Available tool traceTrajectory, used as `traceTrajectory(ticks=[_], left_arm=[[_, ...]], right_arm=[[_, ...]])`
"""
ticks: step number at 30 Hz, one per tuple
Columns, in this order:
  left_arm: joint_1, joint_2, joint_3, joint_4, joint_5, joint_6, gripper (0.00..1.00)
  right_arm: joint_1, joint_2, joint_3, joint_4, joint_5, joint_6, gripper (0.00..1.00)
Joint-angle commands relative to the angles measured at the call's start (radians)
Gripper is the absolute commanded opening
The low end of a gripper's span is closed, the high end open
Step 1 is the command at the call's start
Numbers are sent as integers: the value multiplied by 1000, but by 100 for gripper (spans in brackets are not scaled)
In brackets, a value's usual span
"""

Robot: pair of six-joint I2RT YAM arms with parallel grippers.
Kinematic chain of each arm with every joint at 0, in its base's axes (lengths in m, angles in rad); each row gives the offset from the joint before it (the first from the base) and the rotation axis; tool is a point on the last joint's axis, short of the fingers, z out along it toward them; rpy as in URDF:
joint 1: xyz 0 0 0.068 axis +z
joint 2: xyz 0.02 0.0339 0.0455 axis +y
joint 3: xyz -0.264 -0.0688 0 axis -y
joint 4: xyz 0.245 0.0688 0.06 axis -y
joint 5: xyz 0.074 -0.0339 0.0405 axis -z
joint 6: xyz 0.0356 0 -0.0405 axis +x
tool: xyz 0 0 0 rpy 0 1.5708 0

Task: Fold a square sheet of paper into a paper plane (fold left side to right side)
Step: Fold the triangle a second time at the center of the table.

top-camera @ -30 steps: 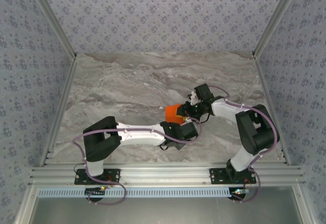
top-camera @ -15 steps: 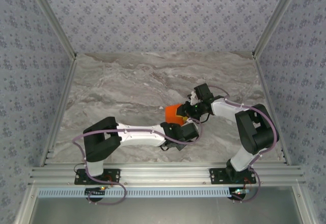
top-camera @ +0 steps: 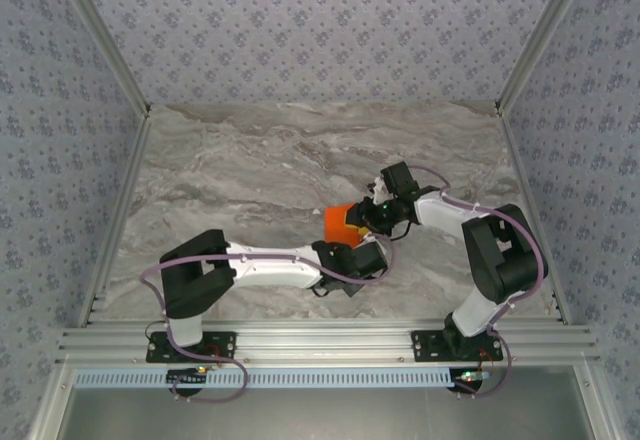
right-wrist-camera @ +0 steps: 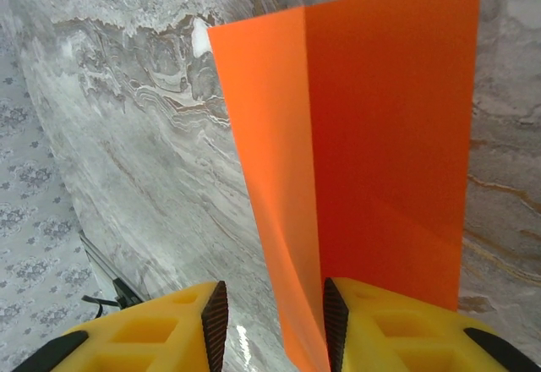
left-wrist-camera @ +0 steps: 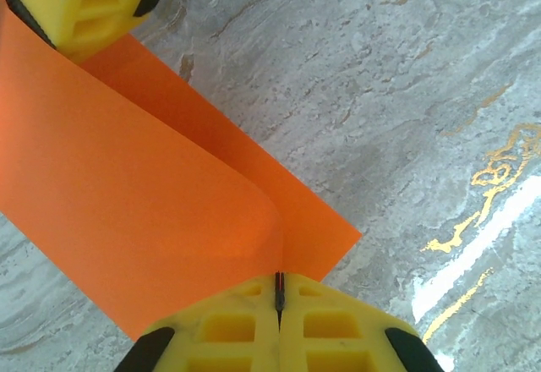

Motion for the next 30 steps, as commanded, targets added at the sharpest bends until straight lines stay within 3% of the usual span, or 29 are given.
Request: traceTrajectory(ticks=[1, 11, 20, 22, 30], left_arm=[[16, -57, -25, 26, 42, -20, 2], [54, -103, -78, 80, 108, -44, 0], [80, -139, -109, 110, 152, -72, 0], [90, -150, -119, 125, 171, -81, 0], [151, -189, -175, 187, 287, -121, 0]], right_arm=[[-9, -17, 39, -33, -1, -27, 38], [-73, -130, 63, -71, 47, -50, 53], [-157, -357, 22, -154, 149, -75, 63], [-175, -393, 8, -179, 156, -76, 61], [-187, -460, -83, -182, 142, -127, 30]])
